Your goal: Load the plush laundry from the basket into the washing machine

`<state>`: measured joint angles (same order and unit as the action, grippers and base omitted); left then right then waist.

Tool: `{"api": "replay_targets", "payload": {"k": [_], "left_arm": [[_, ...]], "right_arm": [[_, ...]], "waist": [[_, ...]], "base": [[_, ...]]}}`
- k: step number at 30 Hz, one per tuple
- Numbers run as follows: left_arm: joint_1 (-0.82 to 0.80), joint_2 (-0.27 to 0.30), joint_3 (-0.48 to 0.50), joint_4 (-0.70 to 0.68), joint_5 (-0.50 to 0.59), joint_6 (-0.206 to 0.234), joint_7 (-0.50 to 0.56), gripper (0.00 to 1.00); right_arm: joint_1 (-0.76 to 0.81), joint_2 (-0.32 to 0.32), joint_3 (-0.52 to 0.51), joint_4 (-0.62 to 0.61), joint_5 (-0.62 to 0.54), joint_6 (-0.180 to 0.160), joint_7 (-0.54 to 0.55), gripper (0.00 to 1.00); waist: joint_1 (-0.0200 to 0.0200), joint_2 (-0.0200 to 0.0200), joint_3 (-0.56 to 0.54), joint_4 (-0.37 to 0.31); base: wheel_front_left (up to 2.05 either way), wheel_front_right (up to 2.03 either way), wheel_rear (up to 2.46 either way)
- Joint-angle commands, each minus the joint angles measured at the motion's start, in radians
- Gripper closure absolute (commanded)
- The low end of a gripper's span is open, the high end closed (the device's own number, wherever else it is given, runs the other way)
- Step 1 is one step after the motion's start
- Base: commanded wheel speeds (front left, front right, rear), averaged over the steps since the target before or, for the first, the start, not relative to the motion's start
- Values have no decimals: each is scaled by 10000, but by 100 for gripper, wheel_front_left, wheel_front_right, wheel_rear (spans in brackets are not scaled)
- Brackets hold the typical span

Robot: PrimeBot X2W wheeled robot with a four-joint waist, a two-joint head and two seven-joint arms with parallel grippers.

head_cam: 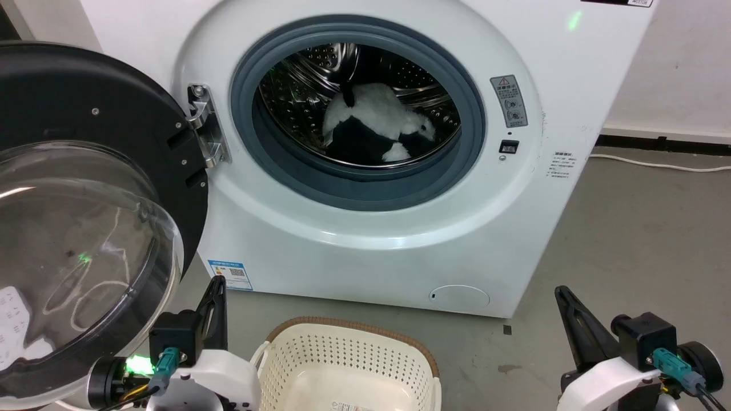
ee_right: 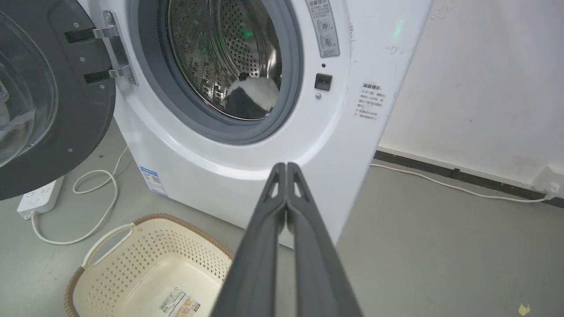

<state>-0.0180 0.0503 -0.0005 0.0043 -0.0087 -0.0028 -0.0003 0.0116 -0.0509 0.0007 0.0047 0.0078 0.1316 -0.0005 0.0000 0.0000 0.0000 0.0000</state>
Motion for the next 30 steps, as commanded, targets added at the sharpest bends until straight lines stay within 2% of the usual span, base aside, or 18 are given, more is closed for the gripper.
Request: {"api": "replay_targets", "payload": {"k": [1, 30], "left_arm": [[180, -1, 5, -43, 87, 28, 3, 100], [180, -1, 5, -43, 87, 28, 3, 100]], "right_arm": [[-116, 7, -7, -47, -78, -9, 5, 100], [-116, 7, -7, -47, -78, -9, 5, 100]], "waist": [[0, 0, 0, 0], [0, 0, 0, 0]], "base": [[0, 0, 0], [0, 0, 0]]}}
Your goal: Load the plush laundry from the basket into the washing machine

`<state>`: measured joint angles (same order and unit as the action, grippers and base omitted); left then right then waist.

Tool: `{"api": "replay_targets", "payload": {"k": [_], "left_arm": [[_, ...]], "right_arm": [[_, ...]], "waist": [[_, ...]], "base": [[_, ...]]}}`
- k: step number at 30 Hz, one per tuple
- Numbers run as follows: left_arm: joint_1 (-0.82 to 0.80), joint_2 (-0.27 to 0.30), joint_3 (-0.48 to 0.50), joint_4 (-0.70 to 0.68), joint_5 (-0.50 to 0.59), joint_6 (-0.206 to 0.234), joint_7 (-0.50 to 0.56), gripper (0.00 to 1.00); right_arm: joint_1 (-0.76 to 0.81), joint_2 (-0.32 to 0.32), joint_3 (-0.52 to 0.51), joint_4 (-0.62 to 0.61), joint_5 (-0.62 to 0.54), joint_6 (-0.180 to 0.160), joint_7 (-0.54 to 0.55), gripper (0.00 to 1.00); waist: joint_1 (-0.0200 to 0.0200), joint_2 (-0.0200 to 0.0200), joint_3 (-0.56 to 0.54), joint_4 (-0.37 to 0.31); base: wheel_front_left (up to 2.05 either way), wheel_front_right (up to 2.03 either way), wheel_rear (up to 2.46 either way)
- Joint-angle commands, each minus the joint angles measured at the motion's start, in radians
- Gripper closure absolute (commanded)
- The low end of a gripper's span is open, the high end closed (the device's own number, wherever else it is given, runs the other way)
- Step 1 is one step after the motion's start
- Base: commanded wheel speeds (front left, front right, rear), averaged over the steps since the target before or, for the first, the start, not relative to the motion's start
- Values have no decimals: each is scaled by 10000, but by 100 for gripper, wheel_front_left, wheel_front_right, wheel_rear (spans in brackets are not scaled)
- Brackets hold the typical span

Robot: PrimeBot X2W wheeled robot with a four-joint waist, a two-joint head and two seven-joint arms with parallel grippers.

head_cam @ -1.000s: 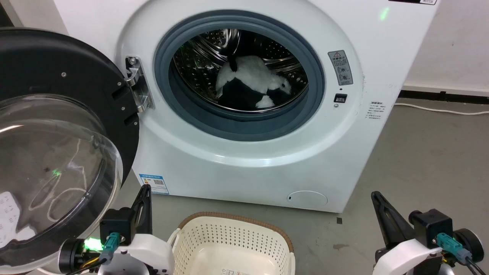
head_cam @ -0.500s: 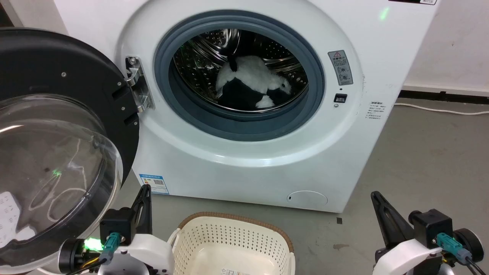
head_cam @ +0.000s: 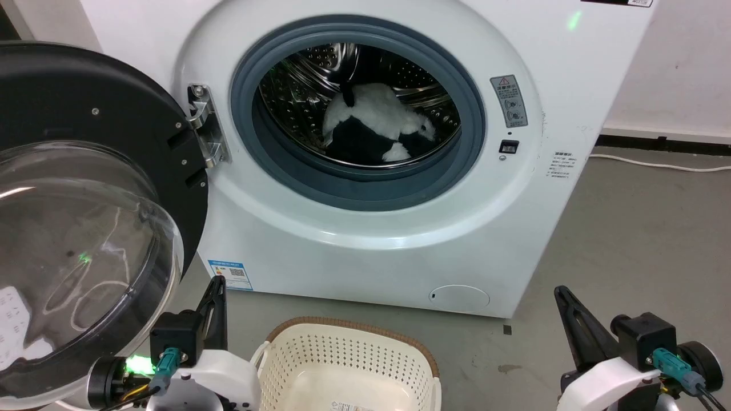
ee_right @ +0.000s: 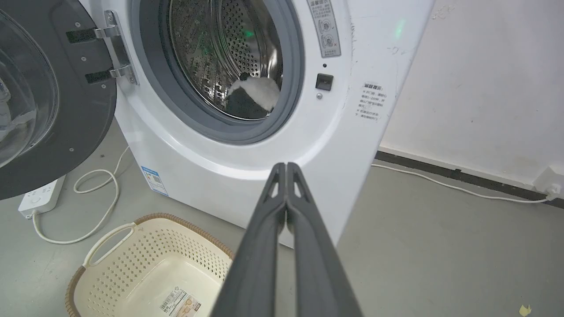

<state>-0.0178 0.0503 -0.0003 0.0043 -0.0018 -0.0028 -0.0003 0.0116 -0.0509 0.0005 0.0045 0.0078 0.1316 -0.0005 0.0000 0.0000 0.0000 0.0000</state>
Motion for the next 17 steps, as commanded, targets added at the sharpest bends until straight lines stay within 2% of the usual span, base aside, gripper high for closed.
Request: {"api": "replay_targets", "payload": {"k": [1, 17], "left_arm": [[178, -1, 3, -43, 18, 28, 3, 100], [178, -1, 3, -43, 18, 28, 3, 100]], "right_arm": [[-116, 7, -5, -45, -78, -9, 5, 100], [-116, 7, -5, -45, -78, -9, 5, 100]], "waist": [[0, 0, 0, 0], [0, 0, 0, 0]], "base": [[0, 0, 0], [0, 0, 0]]}}
